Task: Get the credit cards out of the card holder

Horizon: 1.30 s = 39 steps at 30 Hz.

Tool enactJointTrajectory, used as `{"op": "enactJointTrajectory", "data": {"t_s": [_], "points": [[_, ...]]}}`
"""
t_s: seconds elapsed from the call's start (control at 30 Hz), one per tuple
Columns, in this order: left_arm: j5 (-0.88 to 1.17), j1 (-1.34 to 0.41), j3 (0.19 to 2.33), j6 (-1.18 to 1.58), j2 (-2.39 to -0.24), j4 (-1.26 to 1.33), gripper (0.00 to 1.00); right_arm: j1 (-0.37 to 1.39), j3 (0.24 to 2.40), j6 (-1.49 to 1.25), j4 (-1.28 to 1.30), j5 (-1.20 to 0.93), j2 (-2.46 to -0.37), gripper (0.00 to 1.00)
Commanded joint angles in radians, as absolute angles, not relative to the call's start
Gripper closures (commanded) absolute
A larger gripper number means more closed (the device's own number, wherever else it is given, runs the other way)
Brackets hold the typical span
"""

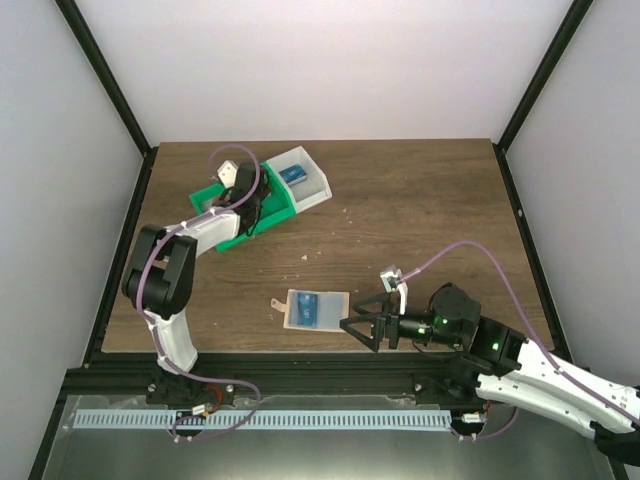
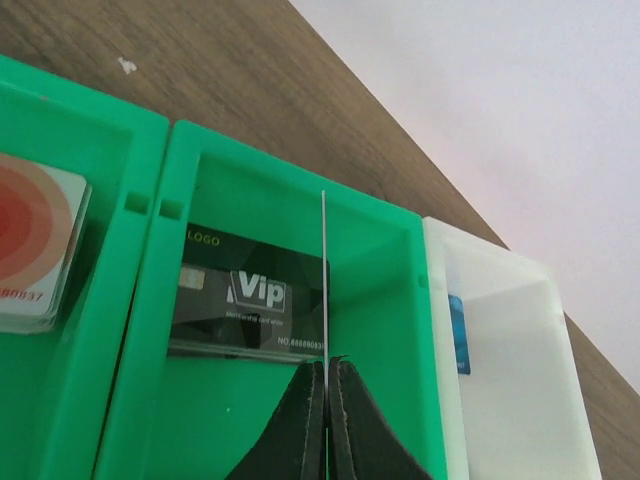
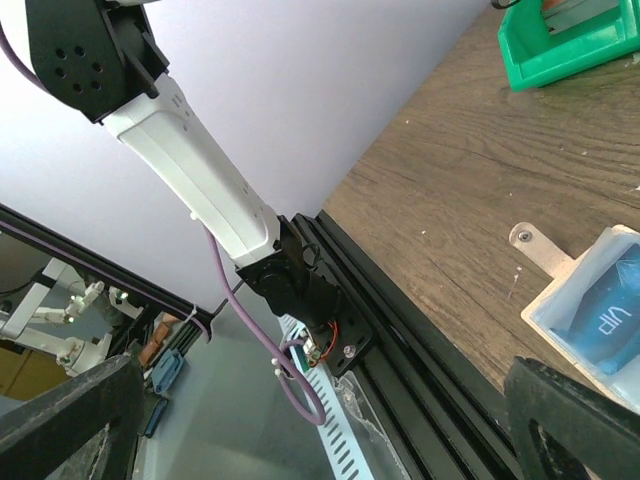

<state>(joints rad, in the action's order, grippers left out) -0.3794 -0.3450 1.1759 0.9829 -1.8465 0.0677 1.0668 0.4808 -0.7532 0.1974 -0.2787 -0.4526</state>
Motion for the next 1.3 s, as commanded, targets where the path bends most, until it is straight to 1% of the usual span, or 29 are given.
{"op": "enactJointTrajectory", "data": {"t_s": [0.0, 0.4, 0.8, 0.93, 1.27], "points": [[-0.43, -0.335, 1.237, 0.938, -1.89, 0.091, 1.0, 1.065, 0.54, -0.753, 0.215, -0.258, -0.455, 0.0], [-0.41, -0.311, 1.304, 0.907, -1.999, 0.104, 1.0, 1.065, 0.539, -0.757, 0.198, -0.258, -0.497, 0.0], [-0.412, -0.306, 1.342, 0.818, -2.042, 0.103, 1.0, 1.064, 0.535, -0.752, 0.183, -0.249, -0.531, 0.0], [-0.426, -0.305, 1.354, 0.815, -2.042, 0.079, 0.98, 1.065, 0.535, -0.752, 0.184, -0.245, -0.535, 0.0], [-0.421, -0.305, 1.377, 0.805, -2.04, 0.057, 0.88, 1.064, 0.531, -0.755, 0.185, -0.242, -0.535, 0.0]]}}
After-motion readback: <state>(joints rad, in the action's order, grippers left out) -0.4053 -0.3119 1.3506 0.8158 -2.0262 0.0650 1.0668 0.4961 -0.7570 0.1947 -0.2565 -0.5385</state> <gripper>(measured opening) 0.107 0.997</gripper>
